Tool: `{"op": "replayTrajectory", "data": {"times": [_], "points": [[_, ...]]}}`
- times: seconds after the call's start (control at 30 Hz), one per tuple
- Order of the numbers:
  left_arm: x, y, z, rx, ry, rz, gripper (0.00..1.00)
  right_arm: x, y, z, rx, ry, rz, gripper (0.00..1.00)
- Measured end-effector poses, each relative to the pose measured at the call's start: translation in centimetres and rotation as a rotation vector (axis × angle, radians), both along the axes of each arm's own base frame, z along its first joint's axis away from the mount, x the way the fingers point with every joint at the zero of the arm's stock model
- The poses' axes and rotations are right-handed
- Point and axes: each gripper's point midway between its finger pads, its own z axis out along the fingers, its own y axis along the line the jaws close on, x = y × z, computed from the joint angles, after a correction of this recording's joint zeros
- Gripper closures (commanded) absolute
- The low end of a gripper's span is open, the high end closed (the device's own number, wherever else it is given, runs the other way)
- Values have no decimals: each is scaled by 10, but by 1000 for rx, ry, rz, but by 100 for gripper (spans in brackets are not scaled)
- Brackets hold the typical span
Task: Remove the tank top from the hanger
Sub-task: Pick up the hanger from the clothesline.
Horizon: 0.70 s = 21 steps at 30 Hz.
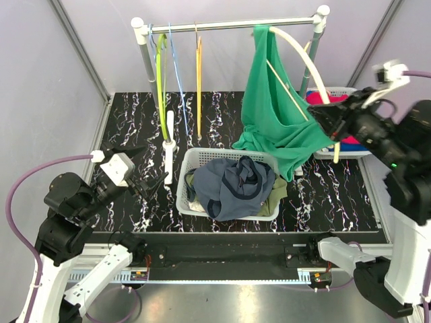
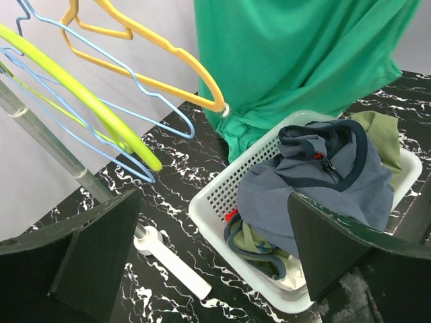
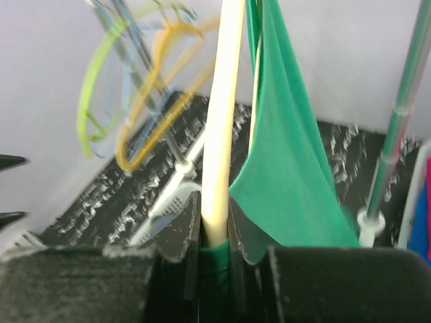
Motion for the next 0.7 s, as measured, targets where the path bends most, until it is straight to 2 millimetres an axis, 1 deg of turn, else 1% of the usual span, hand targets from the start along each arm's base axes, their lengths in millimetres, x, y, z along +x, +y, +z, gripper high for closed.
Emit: {"op": "replayTrajectory", "data": {"times": [0.1, 0.17, 0.27, 0.37, 0.43, 0.53, 0.6, 0.7], "points": [[0, 0, 4, -10, 2, 3, 1, -26, 2, 44, 42, -107, 42, 100], [-1, 1, 7, -16, -3, 3, 1, -38, 3, 68, 62, -174, 63, 100], [-2, 1, 12, -23, -11, 3, 1, -60, 3, 111, 100, -311, 95, 100], [-3, 1, 13, -27, -12, 3, 1, -82, 5, 138, 130, -409, 136, 100], [-3, 2, 14, -29, -13, 3, 1, -95, 7, 151, 146, -461, 166, 100], [-4, 2, 15, -33, -12, 3, 1, -109, 10, 159, 157, -501, 206, 100], [-4, 2, 15, -36, -8, 3, 1, -114, 12, 159, 158, -506, 228, 100], [-4, 1, 15, -41, -4, 3, 1, -120, 16, 154, 157, -495, 267, 100]]}}
